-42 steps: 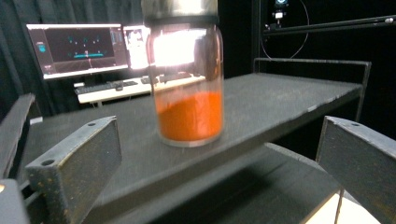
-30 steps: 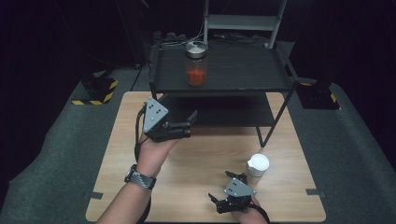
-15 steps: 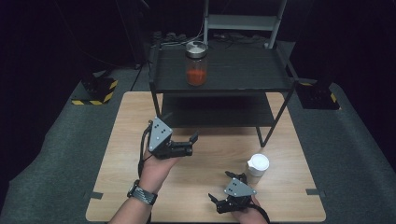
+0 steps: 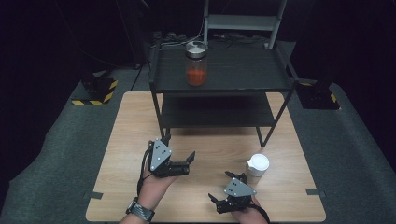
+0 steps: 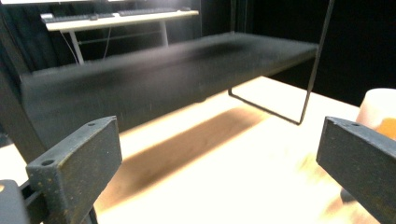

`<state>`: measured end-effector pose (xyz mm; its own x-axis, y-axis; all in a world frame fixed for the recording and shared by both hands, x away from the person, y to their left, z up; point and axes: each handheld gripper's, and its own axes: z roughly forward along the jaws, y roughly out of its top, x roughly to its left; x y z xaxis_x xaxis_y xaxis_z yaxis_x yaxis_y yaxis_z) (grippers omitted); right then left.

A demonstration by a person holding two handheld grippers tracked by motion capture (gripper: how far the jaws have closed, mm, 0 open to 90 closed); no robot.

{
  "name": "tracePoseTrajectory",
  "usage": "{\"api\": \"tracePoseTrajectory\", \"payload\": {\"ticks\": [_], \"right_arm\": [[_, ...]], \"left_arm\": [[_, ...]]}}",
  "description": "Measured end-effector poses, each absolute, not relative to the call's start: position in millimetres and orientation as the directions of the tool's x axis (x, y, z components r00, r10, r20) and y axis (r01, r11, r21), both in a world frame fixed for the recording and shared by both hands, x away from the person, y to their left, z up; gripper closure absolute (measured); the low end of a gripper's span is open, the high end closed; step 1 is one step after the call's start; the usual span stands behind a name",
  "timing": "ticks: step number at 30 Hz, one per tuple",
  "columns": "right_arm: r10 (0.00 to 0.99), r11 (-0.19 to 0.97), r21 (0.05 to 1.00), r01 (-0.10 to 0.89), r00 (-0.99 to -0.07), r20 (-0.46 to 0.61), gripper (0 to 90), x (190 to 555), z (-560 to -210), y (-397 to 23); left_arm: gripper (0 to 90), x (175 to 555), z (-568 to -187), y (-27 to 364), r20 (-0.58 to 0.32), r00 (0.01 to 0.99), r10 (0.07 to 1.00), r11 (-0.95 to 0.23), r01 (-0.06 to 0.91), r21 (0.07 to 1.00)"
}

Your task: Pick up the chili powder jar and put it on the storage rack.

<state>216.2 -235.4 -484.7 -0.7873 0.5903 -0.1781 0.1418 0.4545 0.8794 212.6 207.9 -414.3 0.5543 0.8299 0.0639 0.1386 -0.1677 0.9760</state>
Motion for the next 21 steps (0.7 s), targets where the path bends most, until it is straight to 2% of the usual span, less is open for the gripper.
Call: {"api": "tracePoseTrajectory", "payload": {"ticks": [21], "right_arm": [[0.593,0.455,0.879,0.141,-0.784,-0.181,0.3,215.6,-484.9,-234.9]], "left_arm": [[0.4,205.5,-473.5,214.3,0.033,0.543,0.839,-0.238,0.311,0.92]]}}
